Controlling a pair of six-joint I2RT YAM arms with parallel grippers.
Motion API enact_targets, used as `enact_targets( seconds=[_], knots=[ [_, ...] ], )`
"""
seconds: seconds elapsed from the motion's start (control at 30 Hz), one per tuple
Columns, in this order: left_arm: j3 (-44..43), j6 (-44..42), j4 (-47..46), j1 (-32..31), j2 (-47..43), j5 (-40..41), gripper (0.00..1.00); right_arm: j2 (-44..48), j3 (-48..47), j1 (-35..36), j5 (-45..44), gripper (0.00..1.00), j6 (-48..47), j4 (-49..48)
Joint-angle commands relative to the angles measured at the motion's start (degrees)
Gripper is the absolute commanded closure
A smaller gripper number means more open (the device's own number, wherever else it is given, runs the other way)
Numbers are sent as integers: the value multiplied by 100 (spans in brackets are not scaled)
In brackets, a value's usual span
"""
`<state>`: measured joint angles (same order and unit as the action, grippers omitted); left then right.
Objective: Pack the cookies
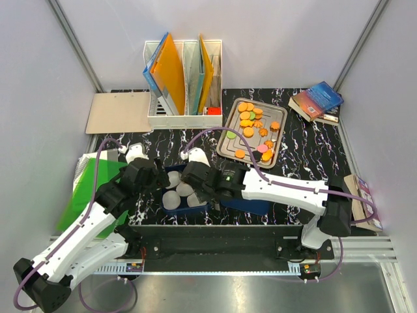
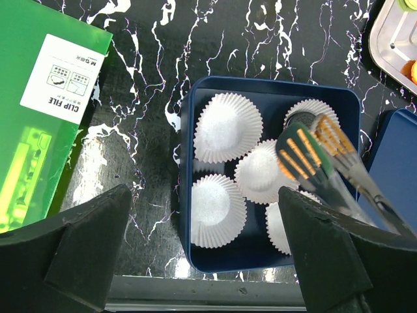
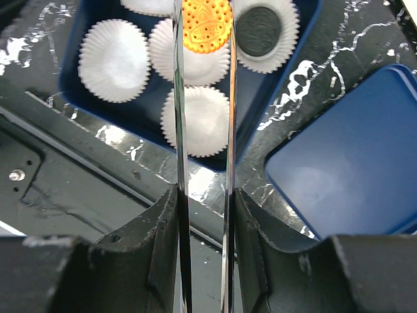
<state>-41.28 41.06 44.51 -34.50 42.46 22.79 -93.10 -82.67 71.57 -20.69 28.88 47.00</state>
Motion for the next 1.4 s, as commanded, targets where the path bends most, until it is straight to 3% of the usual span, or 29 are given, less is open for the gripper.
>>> enact_targets(
  seconds=[0.0,0.33,0.7,1.07,1.23,1.37],
  knots=[
    [-65,69,-83,-13,-62,103,1,-59,-363,146,-23,68,109,-209],
    [-30,69,-92,-13,-97,86,1,-68,-346,234,-93,67,179,-69],
    [-38,87,-92,-13,-89,51,1,11,-302,314,-190,55,284,2],
    [-30,104,-92,-13,-53,33,1,108,-302,357,-295,54,337,107],
    [-21,113,-109,-13,-45,24,1,108,-319,375,-322,42,381,134],
    [-21,104,-118,-4,-45,7,1,108,-363,375,-366,40,381,151]
  ],
)
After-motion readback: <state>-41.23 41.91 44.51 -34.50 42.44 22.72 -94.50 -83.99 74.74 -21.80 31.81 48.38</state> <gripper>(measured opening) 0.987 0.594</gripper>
